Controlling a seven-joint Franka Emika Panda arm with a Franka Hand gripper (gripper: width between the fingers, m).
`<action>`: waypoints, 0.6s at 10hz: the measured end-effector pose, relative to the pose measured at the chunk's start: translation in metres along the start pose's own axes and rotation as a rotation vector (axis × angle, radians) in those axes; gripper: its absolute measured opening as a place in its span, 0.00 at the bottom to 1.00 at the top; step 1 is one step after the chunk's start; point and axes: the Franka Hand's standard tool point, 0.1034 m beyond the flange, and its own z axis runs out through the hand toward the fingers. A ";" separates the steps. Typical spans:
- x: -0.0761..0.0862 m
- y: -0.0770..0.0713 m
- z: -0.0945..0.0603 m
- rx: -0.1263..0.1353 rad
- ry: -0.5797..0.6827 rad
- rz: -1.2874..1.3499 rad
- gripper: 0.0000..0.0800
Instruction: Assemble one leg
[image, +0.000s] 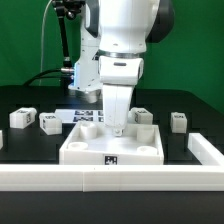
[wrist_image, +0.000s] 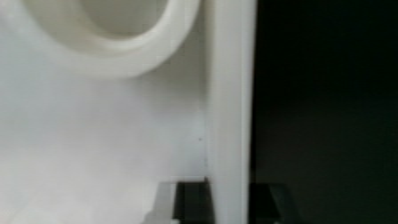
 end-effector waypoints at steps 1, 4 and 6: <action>0.000 0.000 0.000 -0.001 -0.001 -0.007 0.08; 0.005 0.010 -0.002 -0.020 -0.018 -0.185 0.08; 0.005 0.011 -0.001 -0.021 -0.020 -0.193 0.08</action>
Offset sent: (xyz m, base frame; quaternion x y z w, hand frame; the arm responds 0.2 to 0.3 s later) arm 0.0189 0.0071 -0.0004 -0.0254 -0.0258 -0.1947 0.9802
